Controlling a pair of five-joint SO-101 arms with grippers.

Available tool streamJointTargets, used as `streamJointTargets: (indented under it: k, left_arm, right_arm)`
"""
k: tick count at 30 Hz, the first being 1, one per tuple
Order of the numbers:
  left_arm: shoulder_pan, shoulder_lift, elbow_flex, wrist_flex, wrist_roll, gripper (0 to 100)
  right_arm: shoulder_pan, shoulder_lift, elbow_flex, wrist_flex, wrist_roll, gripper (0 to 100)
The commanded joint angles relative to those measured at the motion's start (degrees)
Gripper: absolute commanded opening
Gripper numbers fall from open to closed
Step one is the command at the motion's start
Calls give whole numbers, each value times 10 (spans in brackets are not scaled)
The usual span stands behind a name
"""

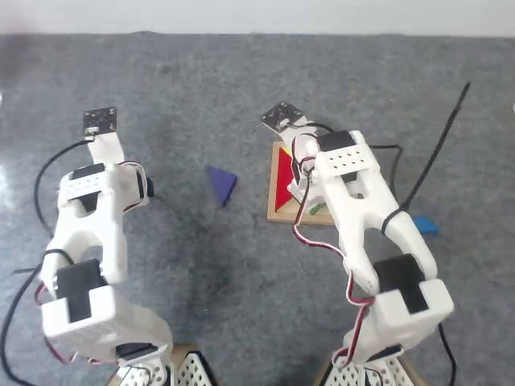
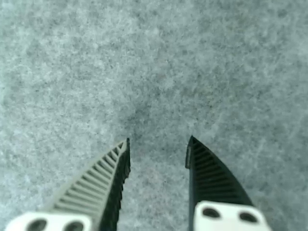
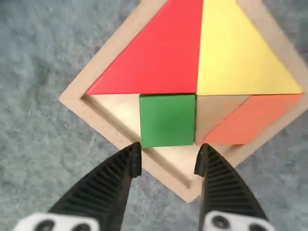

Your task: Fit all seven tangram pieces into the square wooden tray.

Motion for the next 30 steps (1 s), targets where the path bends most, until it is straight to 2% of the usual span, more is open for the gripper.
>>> streamJointTargets:
  k: [1,4,8,12,15,18,22,27,30]
  left_arm:
    - [4,-4,-3,-11,-7,187]
    - [4,-4,-3,-11,-7,187]
    - [4,-4,-3,-11,-7,187]
    - [4,-4,-3,-11,-7,187]
    - [4,-4,-3,-11,-7,187]
    - [4,-4,-3,-11,-7,187]
    - [4,-4,-2,-11,-7,187]
    - [4,-4,-2,-11,-4,187]
    - [4,-4,-2,-11,-4,187]
  right_arm:
    - [71,-84,-38,2,-22,193]
    - [139,-143,-39,10,-23,193]
    - [216,-167,-36,75,11,194]
    - [283,-137,-11,136,-54,194]
    - [311,-116,30,144,-98,194]
    - [323,-116,82,112,-81,194]
    - [329,-118,142,25,46,194]
    - [337,-119,149,-7,357,196]
    - [343,-117,143,-5,519,197]
